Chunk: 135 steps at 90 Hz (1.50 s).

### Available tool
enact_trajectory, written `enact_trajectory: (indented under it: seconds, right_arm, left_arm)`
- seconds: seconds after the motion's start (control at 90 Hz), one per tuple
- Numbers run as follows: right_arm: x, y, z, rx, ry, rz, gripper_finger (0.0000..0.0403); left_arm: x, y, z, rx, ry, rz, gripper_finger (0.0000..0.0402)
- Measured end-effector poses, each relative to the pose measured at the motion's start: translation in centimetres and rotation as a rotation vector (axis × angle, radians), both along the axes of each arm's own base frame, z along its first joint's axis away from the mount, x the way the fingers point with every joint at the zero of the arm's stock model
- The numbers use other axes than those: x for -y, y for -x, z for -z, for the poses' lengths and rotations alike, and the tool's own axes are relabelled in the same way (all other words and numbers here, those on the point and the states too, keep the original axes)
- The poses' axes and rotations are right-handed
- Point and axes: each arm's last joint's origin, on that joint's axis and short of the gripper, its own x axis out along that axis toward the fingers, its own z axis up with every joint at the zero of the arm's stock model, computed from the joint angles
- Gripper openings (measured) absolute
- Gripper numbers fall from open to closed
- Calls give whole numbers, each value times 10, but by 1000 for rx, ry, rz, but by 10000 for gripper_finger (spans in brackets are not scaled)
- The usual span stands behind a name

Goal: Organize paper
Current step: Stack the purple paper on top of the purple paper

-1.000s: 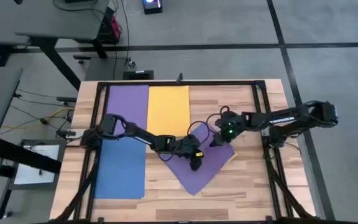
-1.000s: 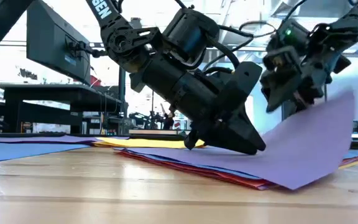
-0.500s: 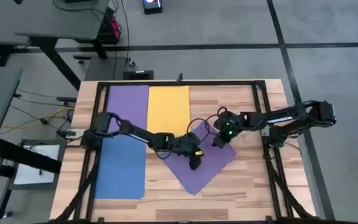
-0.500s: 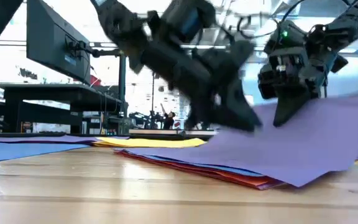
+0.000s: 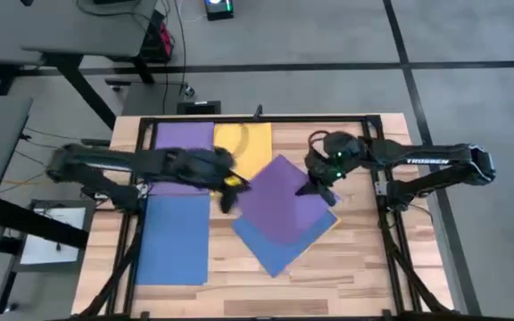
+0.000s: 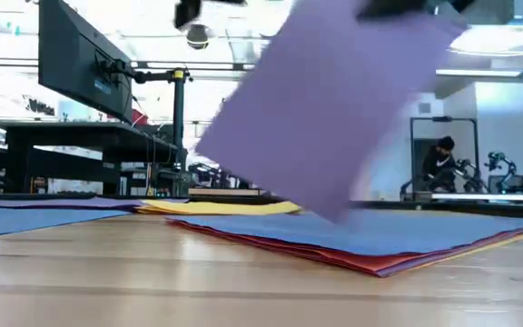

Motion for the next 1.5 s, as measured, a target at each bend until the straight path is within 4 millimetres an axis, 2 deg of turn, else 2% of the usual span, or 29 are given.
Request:
enact_trajectory:
  seconds: [0.111,0.189,0.344,0.467,0.644,0.856,1.0,1.122,1.333,1.5]
  right_arm:
    - [10,-36,-13,98,28,-24,0]
    - [23,-66,-11,96,18,-10,0]
    - [57,-128,2,56,11,46,0]
    - [85,-171,10,64,35,35,0]
    - [121,-222,22,69,125,6,0]
    - [160,-271,61,129,234,0,0]
    - [174,-286,106,178,267,21,0]
    - [176,-284,124,98,275,-6,0]
    - [173,-280,123,64,311,-55,0]
    - [163,-277,104,70,310,-71,0]
  left_arm:
    - [-8,42,-24,62,18,-31,82]
    - [-13,65,-33,82,19,-50,82]
    - [-18,101,-38,55,-22,-62,82]
    - [-21,118,-37,18,-78,-55,82]
    - [-23,127,-34,-30,-129,-46,82]
    - [-23,129,-27,-116,-135,-38,82]
    - [-23,134,-19,-220,-137,-35,82]
    - [-27,138,-12,-326,-196,-112,82]
    - [-40,139,-8,-403,-295,-330,82]
    - [-48,136,-6,-399,-154,-317,89]
